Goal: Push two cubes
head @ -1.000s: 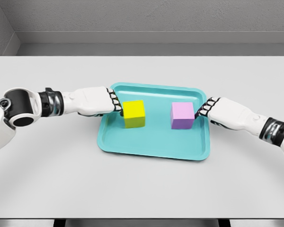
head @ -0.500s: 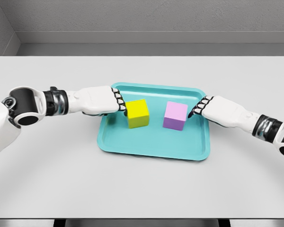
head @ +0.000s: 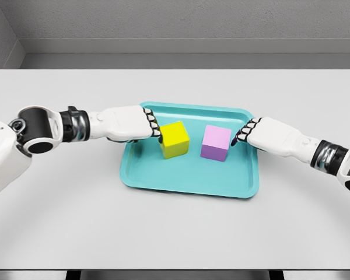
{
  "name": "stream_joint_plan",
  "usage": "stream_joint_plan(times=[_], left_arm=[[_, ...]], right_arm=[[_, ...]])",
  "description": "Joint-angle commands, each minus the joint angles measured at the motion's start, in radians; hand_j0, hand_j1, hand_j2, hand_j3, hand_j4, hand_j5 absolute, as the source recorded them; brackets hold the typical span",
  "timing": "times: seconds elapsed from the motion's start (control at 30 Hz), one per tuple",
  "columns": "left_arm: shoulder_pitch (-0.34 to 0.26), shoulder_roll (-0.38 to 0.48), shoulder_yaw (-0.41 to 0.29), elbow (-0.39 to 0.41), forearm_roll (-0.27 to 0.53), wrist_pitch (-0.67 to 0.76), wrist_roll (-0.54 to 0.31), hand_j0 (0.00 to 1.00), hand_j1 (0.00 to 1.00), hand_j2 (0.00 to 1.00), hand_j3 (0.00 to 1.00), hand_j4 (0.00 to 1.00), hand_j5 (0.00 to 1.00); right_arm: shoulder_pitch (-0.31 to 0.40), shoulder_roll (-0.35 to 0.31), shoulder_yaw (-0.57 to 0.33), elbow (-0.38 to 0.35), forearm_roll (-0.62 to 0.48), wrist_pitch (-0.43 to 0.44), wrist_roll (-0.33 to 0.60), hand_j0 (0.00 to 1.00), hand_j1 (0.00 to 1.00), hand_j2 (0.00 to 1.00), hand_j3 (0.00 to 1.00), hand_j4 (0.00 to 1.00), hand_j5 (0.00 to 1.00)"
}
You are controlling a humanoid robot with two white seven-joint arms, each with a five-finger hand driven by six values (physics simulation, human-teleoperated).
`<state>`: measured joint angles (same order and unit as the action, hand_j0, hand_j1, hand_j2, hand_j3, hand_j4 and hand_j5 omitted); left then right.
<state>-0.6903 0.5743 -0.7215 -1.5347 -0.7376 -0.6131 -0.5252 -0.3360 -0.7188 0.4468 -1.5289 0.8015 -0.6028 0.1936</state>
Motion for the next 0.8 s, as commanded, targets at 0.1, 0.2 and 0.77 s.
stream_joint_plan(times=[0.1,0.2,0.77], left_arm=[[-0.002,-0.013,0.002,0.002,0.004,0.002,-0.009,0.71,0.71,0.71,0.71,0.71,0.71],[-0.003,-0.020,0.002,0.002,0.004,0.002,-0.010,0.71,0.71,0.71,0.71,0.71,0.71],[-0.018,-0.019,0.010,0.107,0.010,0.002,-0.010,0.71,0.71,0.71,0.71,0.71,0.71]], right_arm=[[-0.005,-0.002,0.006,-0.008,-0.038,-0.008,0.027,0.64,0.64,0.64,0.64,0.64,0.64],[-0.005,-0.027,-0.002,-0.034,-0.036,-0.008,0.029,0.64,0.64,0.64,0.64,0.64,0.64],[-0.015,-0.025,0.010,-0.062,-0.028,-0.008,0.107,0.63,0.63,0.63,0.63,0.63,0.63]])
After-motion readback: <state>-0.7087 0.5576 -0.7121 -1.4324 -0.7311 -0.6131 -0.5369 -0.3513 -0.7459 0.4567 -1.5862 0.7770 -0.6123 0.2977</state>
